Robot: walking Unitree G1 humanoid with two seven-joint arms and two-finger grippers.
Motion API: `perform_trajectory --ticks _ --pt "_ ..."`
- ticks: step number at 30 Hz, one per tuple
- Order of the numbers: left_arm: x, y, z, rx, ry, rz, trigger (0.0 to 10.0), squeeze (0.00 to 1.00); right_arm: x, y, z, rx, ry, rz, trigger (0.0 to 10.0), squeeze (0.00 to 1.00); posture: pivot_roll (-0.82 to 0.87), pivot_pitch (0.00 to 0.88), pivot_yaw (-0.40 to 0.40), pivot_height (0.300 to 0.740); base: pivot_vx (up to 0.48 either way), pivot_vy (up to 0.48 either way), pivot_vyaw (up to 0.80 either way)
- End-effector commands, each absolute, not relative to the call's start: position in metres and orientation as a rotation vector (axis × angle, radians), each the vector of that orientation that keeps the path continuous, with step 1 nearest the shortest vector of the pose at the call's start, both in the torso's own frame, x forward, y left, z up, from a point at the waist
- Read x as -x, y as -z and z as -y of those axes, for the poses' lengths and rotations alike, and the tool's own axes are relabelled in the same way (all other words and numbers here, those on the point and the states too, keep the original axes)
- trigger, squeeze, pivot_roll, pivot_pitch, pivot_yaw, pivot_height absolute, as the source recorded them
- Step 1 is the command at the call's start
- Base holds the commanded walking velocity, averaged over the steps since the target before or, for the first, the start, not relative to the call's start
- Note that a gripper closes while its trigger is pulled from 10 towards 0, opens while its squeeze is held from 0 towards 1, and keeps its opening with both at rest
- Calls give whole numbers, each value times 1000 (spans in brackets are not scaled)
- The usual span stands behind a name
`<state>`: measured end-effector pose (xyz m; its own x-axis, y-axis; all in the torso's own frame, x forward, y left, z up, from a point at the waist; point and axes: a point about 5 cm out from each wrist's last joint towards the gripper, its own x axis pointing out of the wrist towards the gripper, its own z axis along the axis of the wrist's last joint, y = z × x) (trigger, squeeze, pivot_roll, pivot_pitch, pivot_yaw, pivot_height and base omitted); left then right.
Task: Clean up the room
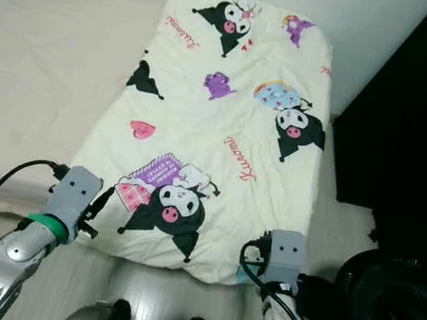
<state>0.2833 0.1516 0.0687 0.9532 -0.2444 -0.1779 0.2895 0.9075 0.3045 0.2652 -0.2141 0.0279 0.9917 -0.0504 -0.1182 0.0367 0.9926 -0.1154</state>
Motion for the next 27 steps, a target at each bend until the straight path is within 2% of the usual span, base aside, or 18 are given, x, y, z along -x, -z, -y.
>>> perform_trajectory --ticks 1,5,7,11,14,17,19,23,27 --pt "-281 -51 -156 -332 235 -187 10000 0 -264 -20 201 106 -6 -153 10000 0 -19 102 48 740 0 0 0" --pt "-283 -49 -154 -313 219 -188 10000 0 -269 -24 191 77 -35 -140 10000 0 -45 75 28 740 0 0 0" --pt "-292 -49 -140 -315 224 -162 10000 0 -274 -27 180 74 -101 -135 10000 0 -59 21 -23 740 0 0 0" --pt "-296 -47 -128 -420 270 -131 10000 0 -277 -27 186 173 -113 -136 10000 0 -62 0 -45 740 0 0 0" --pt "-295 -43 -127 -428 277 -147 10000 0 -279 -27 192 205 -105 -147 10000 0 -66 0 -50 740 0 0 0" --pt "-292 -31 -132 -418 272 -205 10000 0 -282 -23 205 205 -59 -196 10000 0 -67 0 -51 740 0 0 0" --pt "-285 -13 -144 -400 241 -300 10000 0 -280 -13 211 195 -36 -279 10000 0 -85 0 -36 740 0 0 0" --pt "-279 -1 -152 -403 227 -372 10000 0 -279 -6 206 202 -58 -326 10000 0 -90 0 -31 740 0 0 0" --pt "-272 10 -158 -434 243 -421 10000 0 -279 -2 186 197 -126 -334 10000 0 -81 0 -27 740 0 0 0"
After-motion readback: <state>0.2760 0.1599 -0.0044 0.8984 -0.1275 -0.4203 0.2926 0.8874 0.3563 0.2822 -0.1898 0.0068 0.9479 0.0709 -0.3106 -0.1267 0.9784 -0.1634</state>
